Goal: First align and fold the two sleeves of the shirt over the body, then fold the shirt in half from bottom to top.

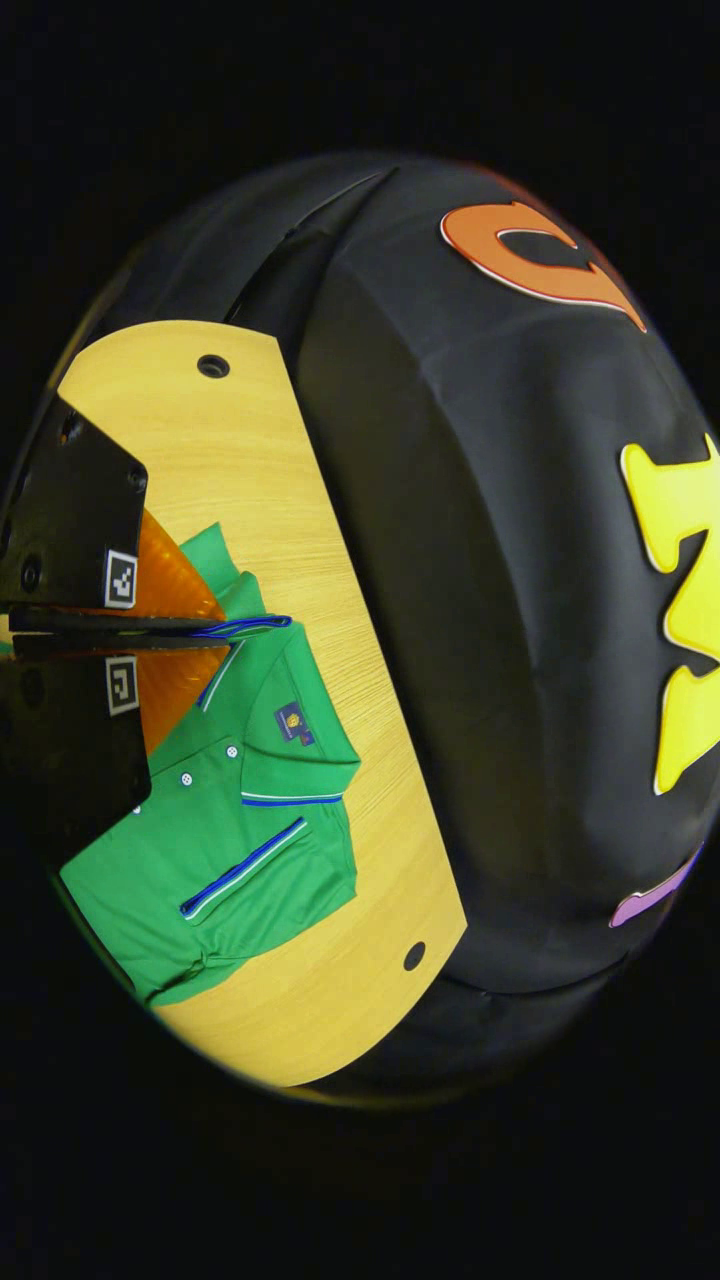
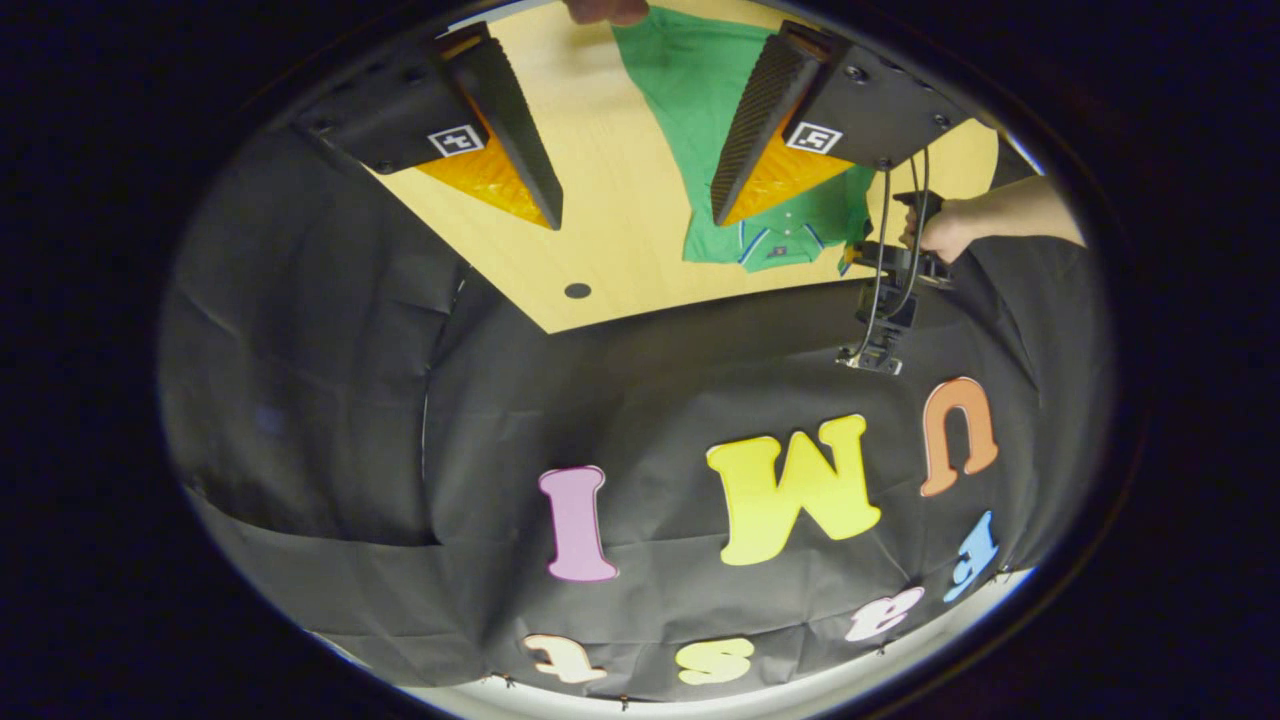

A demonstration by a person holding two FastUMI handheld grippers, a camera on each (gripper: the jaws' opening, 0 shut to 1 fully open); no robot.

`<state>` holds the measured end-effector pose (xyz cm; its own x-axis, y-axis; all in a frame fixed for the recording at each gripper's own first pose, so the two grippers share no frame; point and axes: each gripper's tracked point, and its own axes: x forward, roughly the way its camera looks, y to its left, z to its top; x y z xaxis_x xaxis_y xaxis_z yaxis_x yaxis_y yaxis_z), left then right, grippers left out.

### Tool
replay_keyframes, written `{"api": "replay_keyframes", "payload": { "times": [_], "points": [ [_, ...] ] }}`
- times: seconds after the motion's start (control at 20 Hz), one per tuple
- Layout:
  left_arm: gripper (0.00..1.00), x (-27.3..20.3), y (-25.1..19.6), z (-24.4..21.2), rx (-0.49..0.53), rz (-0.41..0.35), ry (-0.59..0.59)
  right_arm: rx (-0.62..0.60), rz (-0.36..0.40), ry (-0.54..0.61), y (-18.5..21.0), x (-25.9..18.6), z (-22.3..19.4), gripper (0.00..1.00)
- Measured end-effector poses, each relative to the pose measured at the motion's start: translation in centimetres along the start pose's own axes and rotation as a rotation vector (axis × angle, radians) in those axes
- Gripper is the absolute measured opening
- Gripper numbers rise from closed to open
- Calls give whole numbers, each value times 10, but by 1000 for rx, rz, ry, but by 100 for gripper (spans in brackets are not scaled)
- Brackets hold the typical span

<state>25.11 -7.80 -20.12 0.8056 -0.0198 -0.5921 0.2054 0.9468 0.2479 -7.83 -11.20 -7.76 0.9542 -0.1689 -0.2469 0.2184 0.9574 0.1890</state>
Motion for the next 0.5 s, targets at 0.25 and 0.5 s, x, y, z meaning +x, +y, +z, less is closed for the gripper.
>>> {"api": "replay_keyframes", "payload": {
  "times": [0.25, 0.5],
  "points": [
    [5, 22, -24, -21, -51, 7, 69, -11, -22, 13, -16, 1, -2, 94],
    [25, 23, -43, -32, -104, -35, 101, -16, -13, 9, -14, 5, 3, 93]
  ]
}}
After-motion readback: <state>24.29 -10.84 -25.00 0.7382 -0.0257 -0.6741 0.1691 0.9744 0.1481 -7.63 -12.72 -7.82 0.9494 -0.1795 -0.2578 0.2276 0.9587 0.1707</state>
